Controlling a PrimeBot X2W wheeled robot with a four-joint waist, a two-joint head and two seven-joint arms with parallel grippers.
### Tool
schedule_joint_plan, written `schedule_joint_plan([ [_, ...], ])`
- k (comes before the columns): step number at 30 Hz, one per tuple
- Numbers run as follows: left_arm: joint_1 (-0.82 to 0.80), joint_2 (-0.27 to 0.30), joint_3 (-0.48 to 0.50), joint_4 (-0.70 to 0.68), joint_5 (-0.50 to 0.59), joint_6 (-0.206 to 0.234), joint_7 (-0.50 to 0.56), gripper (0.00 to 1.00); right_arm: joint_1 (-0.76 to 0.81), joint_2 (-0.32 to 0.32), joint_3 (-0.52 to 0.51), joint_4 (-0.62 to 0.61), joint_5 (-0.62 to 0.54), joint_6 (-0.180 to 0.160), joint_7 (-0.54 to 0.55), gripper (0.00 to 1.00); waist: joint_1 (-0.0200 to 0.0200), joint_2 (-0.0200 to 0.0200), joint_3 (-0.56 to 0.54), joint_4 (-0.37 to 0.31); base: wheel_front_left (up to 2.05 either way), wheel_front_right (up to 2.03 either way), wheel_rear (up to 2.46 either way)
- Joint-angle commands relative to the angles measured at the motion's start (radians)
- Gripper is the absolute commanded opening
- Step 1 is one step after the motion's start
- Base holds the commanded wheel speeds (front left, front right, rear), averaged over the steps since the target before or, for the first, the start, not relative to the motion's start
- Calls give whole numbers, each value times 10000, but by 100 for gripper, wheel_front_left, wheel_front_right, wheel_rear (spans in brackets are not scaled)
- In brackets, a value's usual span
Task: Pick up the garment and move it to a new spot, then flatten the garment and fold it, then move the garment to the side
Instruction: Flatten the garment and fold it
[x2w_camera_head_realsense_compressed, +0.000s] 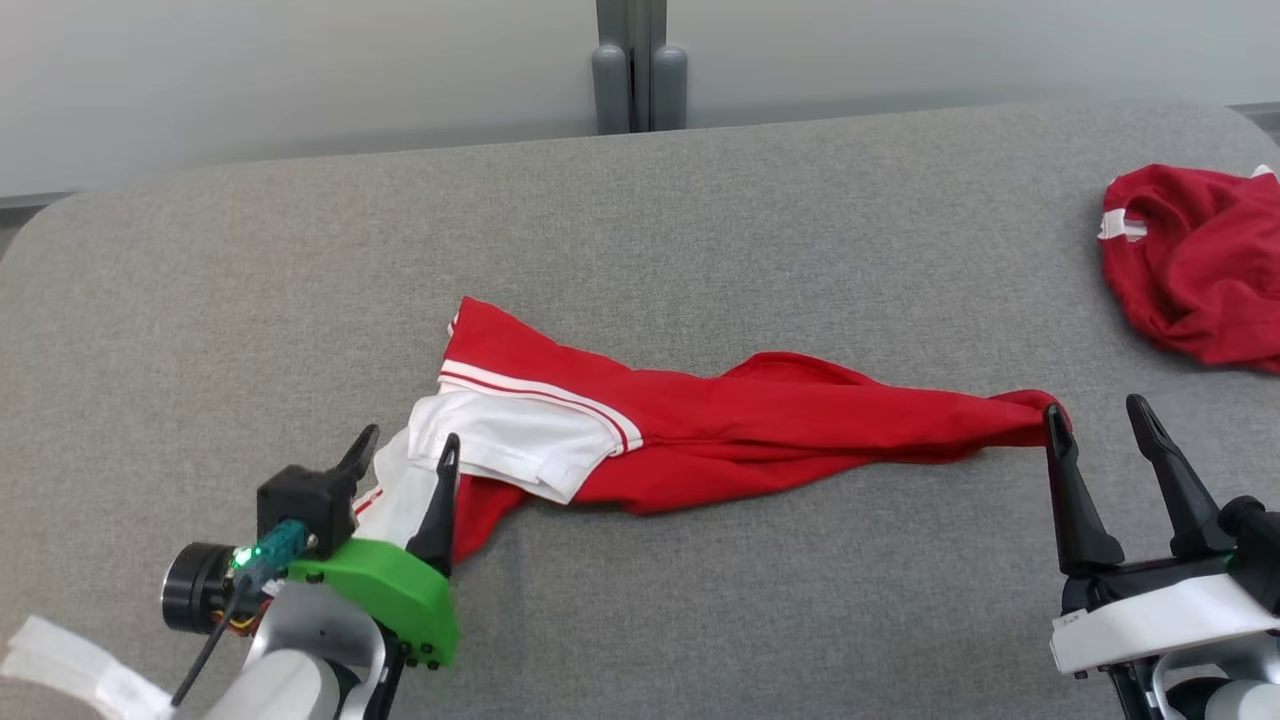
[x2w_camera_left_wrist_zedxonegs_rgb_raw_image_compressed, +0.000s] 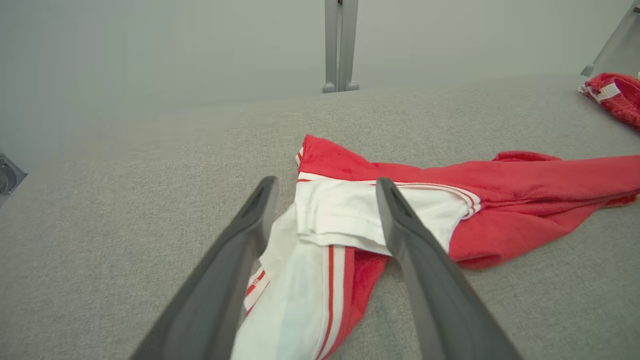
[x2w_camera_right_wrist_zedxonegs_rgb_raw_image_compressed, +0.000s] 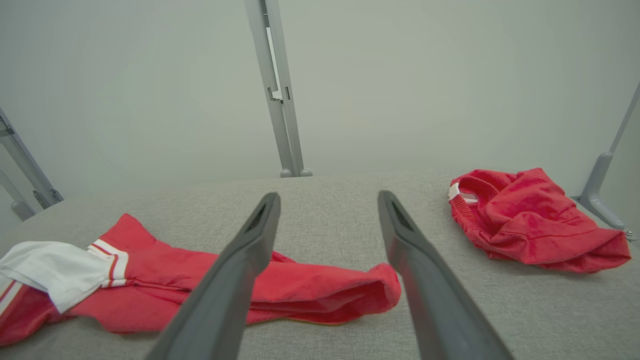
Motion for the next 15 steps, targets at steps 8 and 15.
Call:
schedule_joint_plan([
  [8, -1069, -262, 85, 1555, -706, -625, 753, 100, -377, -105, 81, 113, 171, 0, -60, 100, 0, 0, 522, -250, 0, 0, 0],
  [15, -1223, -375, 162, 2123, -956, -749, 638, 0, -447, -106, 47, 217, 175, 0, -148, 100, 0, 0, 659, -326, 0, 0, 0],
])
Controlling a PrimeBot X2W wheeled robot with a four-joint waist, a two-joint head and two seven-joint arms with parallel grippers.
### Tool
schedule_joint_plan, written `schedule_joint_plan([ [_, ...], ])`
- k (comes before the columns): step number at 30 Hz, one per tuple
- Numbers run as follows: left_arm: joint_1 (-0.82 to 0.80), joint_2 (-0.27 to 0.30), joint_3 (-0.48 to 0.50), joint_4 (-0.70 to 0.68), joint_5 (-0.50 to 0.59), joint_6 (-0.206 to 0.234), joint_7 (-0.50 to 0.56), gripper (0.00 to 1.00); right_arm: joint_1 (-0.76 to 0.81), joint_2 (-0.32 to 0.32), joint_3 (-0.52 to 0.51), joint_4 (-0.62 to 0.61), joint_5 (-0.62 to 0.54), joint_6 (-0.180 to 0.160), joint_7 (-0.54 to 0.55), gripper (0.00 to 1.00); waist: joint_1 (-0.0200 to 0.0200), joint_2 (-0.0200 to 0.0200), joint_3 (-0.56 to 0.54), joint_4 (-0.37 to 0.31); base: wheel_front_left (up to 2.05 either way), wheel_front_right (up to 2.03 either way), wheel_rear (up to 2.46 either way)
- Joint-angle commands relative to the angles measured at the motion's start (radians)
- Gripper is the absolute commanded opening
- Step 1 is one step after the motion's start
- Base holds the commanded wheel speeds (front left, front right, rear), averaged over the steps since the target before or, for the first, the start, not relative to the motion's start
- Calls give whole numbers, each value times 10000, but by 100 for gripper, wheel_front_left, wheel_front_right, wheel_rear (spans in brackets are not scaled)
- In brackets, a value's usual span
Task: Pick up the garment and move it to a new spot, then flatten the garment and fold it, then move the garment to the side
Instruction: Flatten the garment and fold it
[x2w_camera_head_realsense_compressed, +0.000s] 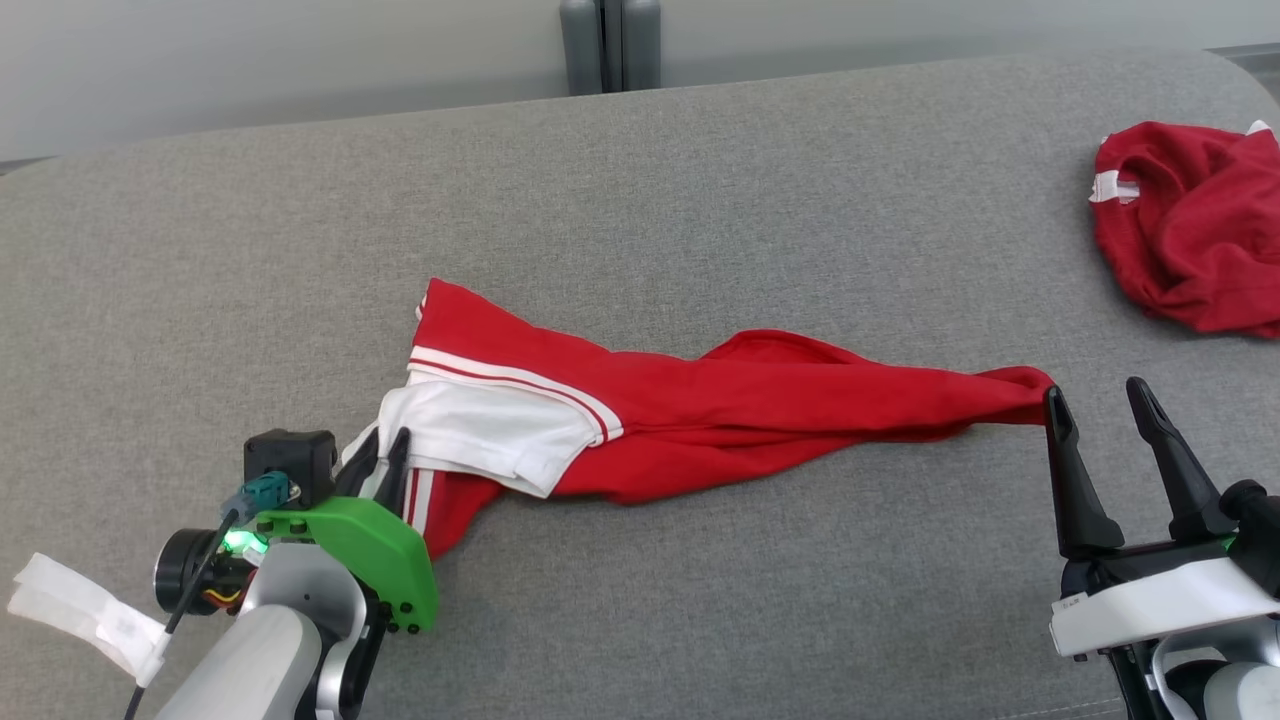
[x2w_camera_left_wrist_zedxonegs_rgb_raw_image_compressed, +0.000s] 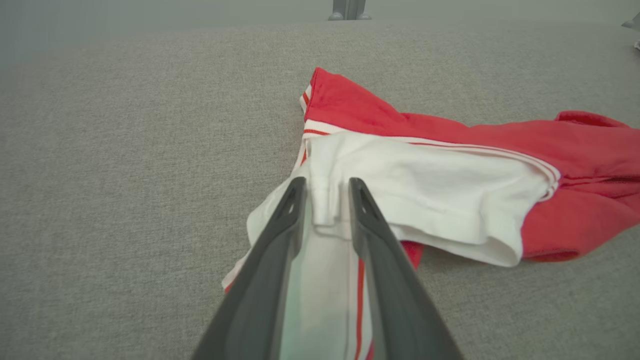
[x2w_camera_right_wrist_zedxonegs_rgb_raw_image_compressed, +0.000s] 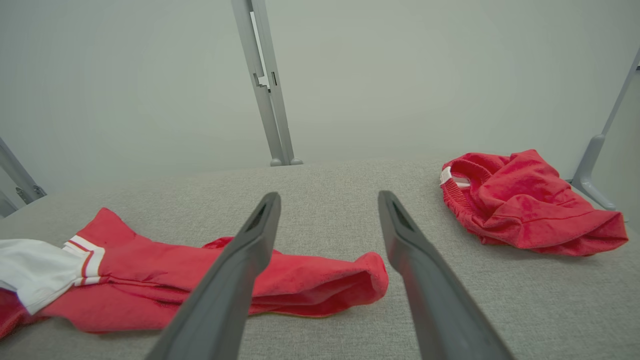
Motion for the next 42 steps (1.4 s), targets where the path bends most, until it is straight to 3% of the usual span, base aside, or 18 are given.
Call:
schedule_joint_plan([
  [1, -207, -1, 18, 23, -20, -51, -146, 0, -111, -36, -21, 20, 34, 0, -69, 100, 0, 0, 24, -7, 0, 0, 0],
  [10, -350, 159, -4, -224, 246, 66, -427, 0, -152, -319, -249, 525, 14, 0, -48, 100, 0, 0, 70, 51, 0, 0, 0],
  [17, -271, 315, 110, -746, 342, 280, -526, 0, -299, -777, -457, 2368, 249, -3, -191, 100, 0, 0, 263, 147, 0, 0, 0],
  [28, -505, 423, 5, -1149, 482, 368, -361, 0, -1538, -1197, 1146, 4414, 773, -3, -623, 100, 0, 0, 547, 292, 0, 0, 0],
  [39, -684, 285, -64, -1111, 562, 439, -534, 0, -1097, -735, 1869, 5766, 1418, -3, -857, 100, 0, 0, 749, 445, 0, 0, 0],
  [41, -691, 289, -46, -1125, 597, 462, -644, 0, -1190, -713, 1948, 5945, 1468, -3, -902, 0, 0, 0, 760, 416, 0, 0, 0],
  [42, -686, 286, -29, -1141, 609, 476, -717, 0, -1240, -715, 1933, 5956, 1494, -3, -959, 0, 0, 0, 751, 402, 0, 0, 0],
])
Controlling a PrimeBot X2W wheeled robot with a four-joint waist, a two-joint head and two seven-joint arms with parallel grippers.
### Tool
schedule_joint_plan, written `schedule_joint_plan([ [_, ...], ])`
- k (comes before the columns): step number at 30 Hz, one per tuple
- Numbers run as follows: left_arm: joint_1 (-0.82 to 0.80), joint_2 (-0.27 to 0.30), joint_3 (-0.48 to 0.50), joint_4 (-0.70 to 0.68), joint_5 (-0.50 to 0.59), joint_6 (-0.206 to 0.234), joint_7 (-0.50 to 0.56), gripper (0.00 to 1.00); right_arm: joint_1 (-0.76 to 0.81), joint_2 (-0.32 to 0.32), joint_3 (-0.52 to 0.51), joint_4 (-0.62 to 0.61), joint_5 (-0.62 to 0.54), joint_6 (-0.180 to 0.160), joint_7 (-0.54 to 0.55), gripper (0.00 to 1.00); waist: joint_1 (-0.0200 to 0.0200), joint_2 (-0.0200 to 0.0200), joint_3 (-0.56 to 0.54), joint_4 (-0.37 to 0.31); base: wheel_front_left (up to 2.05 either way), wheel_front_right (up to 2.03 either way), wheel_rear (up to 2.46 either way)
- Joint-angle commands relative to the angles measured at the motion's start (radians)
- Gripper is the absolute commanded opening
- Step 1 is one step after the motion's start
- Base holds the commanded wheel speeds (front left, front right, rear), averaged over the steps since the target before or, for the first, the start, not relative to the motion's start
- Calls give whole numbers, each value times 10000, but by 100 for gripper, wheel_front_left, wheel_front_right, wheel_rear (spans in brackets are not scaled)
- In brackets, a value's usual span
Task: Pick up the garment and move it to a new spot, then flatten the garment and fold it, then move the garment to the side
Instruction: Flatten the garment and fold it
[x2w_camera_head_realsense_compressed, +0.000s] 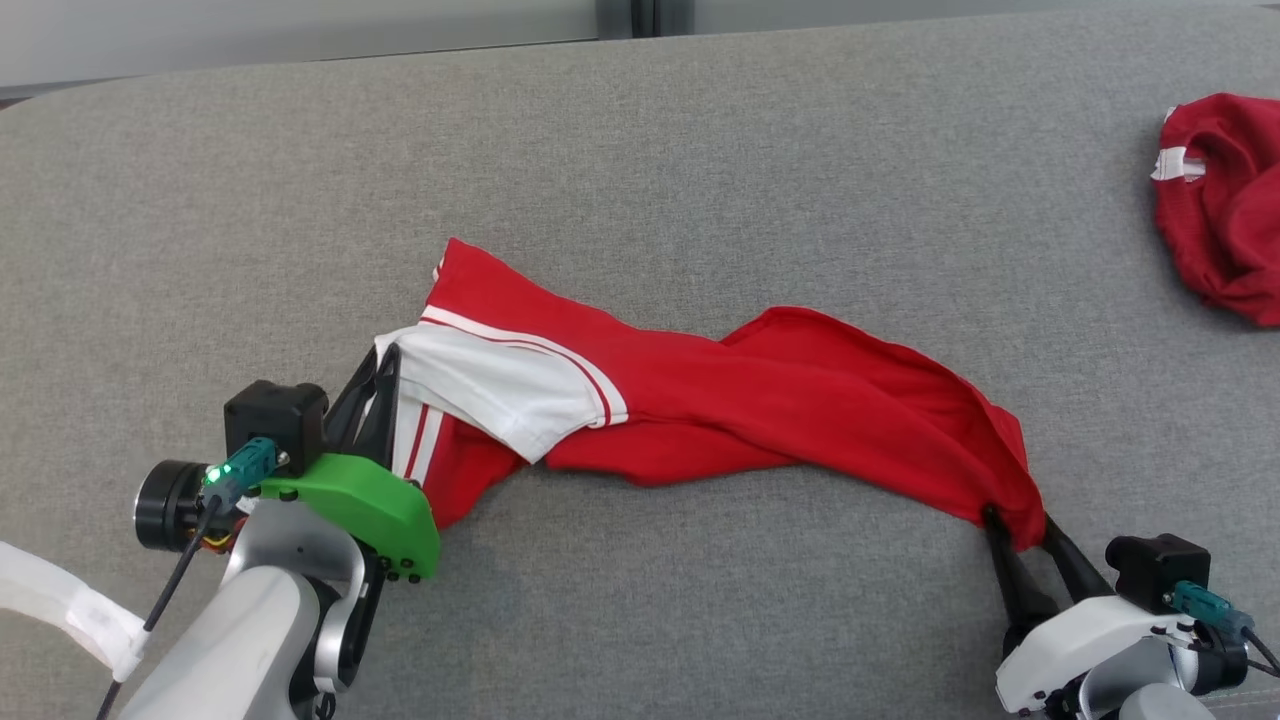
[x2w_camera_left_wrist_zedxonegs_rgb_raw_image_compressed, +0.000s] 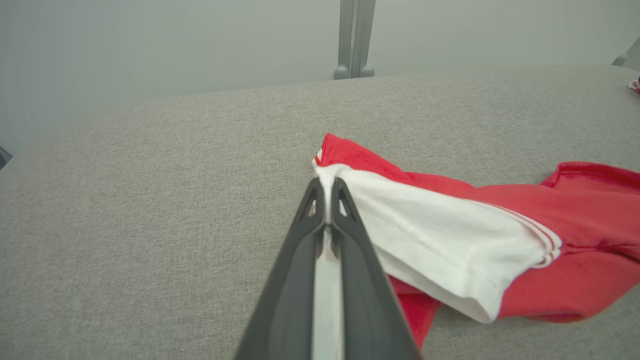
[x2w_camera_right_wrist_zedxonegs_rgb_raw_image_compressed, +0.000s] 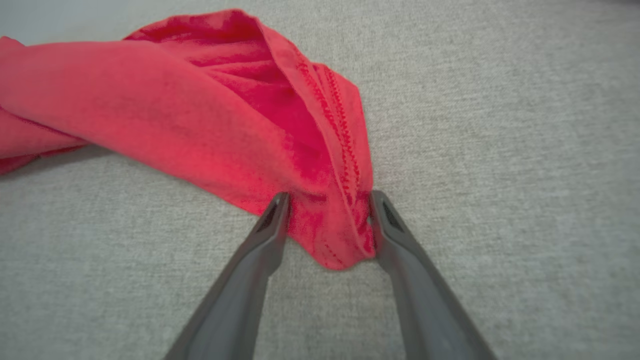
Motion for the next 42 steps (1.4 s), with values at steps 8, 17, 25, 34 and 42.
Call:
schedule_joint_plan([
  [8, -264, 352, 502, -845, 525, 430, -1058, 0, -391, -533, -984, -1722, -342, -10, -529, 0, 0, 0, -507, -178, 0, 0, 0],
  [17, -1335, 1212, 1408, -3356, 1500, 1074, -1613, 0, -1841, -1535, -2303, -5805, -1250, -11, 866, 0, 0, 0, -1339, -305, 0, 0, 0],
  [25, -3582, 1832, 2066, -5142, 2367, 1132, -1141, 0, -4073, -2508, -2868, -8276, -1195, -10, 2628, 0, 0, 0, -1897, -317, 0, 0, 0],
  [34, -5047, 1519, 1713, -4830, 2200, 702, -464, 0, -5331, -2773, -2799, -7784, -461, -10, 3188, 0, 0, 0, -1755, -363, 0, 0, 0],
  [42, -6551, 339, 1348, -1565, 1406, -198, -1174, 0, -6976, -2689, -1667, -5340, 357, -10, 2759, 0, 0, 0, -660, -395, 0, 0, 0],
])
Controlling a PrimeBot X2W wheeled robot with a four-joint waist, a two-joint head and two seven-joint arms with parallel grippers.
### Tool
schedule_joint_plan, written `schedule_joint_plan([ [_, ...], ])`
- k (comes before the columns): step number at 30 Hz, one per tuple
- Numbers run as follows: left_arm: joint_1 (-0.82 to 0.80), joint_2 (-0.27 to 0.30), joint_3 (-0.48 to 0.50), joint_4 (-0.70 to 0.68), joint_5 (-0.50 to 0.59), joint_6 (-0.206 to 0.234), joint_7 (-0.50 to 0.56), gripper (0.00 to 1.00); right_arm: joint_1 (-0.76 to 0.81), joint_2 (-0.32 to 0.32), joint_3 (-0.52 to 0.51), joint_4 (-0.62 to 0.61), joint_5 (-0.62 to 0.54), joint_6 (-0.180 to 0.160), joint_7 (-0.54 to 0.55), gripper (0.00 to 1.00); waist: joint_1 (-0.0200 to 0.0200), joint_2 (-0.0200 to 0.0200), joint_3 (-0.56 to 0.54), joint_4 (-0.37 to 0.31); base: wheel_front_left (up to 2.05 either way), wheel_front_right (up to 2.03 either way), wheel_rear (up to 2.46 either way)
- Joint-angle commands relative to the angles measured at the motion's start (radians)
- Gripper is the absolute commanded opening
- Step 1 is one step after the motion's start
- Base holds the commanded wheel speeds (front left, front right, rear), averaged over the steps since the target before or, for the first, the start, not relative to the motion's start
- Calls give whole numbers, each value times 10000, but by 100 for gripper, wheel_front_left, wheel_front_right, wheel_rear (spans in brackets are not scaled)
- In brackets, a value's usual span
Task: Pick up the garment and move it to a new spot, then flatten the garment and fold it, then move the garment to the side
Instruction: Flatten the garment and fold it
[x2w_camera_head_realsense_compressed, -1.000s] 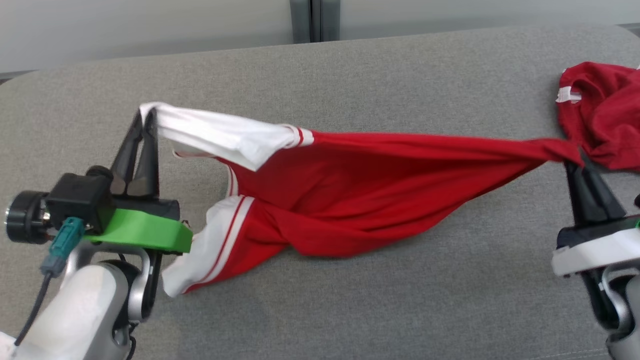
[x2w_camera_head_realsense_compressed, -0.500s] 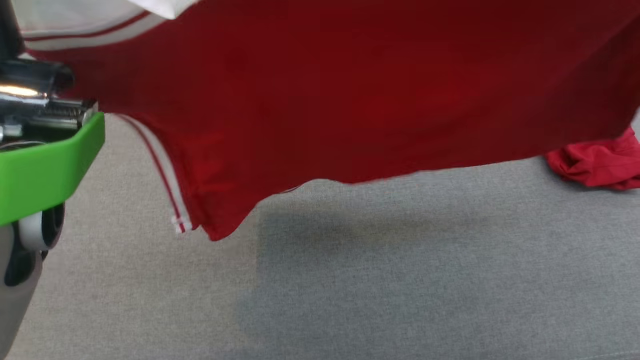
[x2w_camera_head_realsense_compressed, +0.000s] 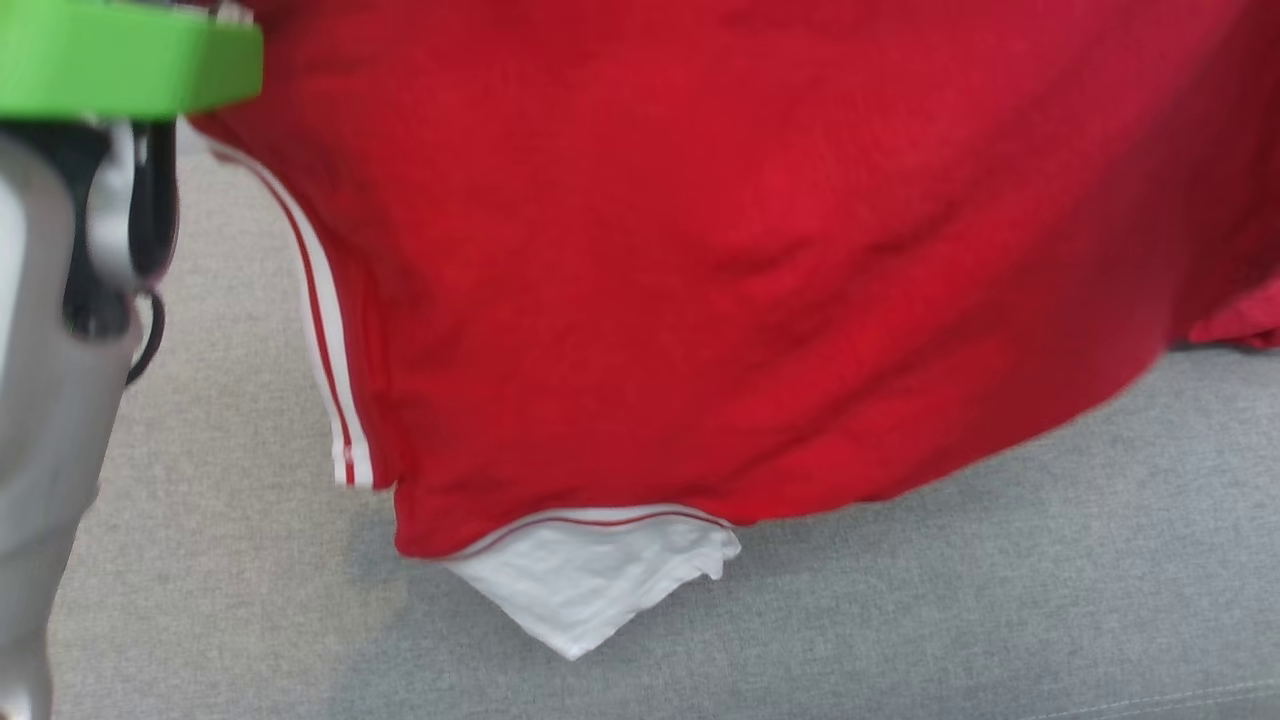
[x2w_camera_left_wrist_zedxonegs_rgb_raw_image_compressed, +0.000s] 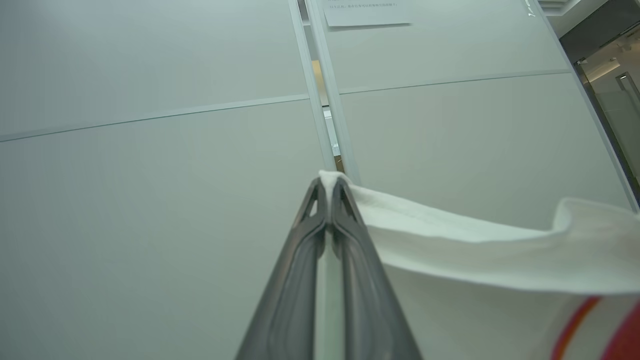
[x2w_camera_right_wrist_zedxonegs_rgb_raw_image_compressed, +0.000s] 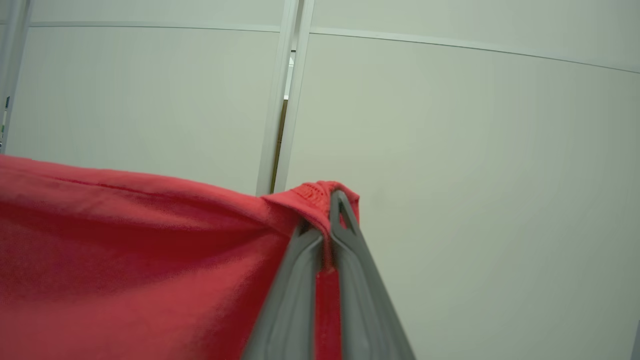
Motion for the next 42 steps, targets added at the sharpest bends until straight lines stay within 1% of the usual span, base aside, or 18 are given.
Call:
schedule_joint_plan([
  [1, -508, -274, -55, 846, -175, -242, -268, 0, -540, 113, 273, 573, 125, -12, -158, 0, 0, -1, 602, -19, 0, 0, 0],
  [4, -1492, -836, -84, 3064, -341, -782, -1018, 0, -1790, 448, 945, 2048, 274, -12, -609, 0, 0, -1, 869, -70, 0, 0, 0],
  [6, -2237, -1089, 36, 4350, -379, -1014, -1421, 0, -2694, 752, 1340, 3005, 375, -11, -972, 0, 0, -1, 1019, -158, 0, 0, 0],
  [8, -2803, -1300, 187, 5429, -301, -1144, -1717, 0, -3462, 1155, 1701, 4062, 466, -11, -1471, 0, 0, -1, 1030, -278, 0, 0, 0],
  [10, -3483, -1428, 365, 6181, -211, -1271, -1863, 0, -4303, 1533, 1941, 5059, 581, -12, -1912, 0, 0, -1, 1116, -358, 0, 0, 0],
  [11, -3723, -1466, 436, 6487, -172, -1322, -1881, 0, -4579, 1624, 2083, 5464, 547, -11, -2112, 0, 0, -1, 1158, -366, 0, 0, 0],
  [14, -4124, -1731, 597, 7382, -58, -1460, -1910, 0, -5238, 1994, 2595, 6912, 587, -9, -2597, 0, 0, -1, 1306, -275, 0, 0, 0],
  [17, -3939, -2127, 607, 8336, -57, -1605, -1915, 0, -5612, 2182, 3223, 8174, 629, -6, -2822, 0, 0, -1, 1520, -76, 0, 0, 0],
  [22, -3071, -3036, 484, 10600, -402, -1984, -1920, 0, -5511, 2589, 4275, 10337, 853, -8, -2941, 0, 0, -1, 2026, 173, 0, 0, 0],
  [26, -2336, -3502, 699, 11752, -793, -2117, -1923, 0, -5127, 2839, 4916, 11387, 1213, -8, -3106, 0, 0, -1, 2461, 241, 0, 0, 0],
  [30, -1547, -3708, 1086, 11970, -1000, -2137, -1924, 0, -4413, 2860, 5610, 11801, 1688, -9, -3295, 0, 0, -1, 2686, 245, 0, 0, 0],
  [34, -494, -3781, 1470, 11564, -898, -2182, -1925, 0, -3306, 2687, 6012, 11559, 2357, -9, -3509, 0, 0, -1, 2638, 352, 0, 0, 0],
  [37, 561, -3743, 2018, 10732, -755, -2181, -1923, 0, -2322, 2517, 6093, 10947, 2824, -8, -3570, 0, 0, -1, 2457, 377, 0, 0, 0],
  [39, 1522, -3626, 2533, 9882, -602, -2190, -1923, 0, -1364, 2247, 5774, 10118, 3004, -8, -3579, 0, 0, -1, 2190, 380, 0, 0, 0],
  [42, 2922, -3491, 3136, 8734, -191, -2243, -1924, 0, 108, 2099, 5264, 8976, 3062, -8, -3561, 0, 0, -1, 1794, 358, 0, 0, 0],
])
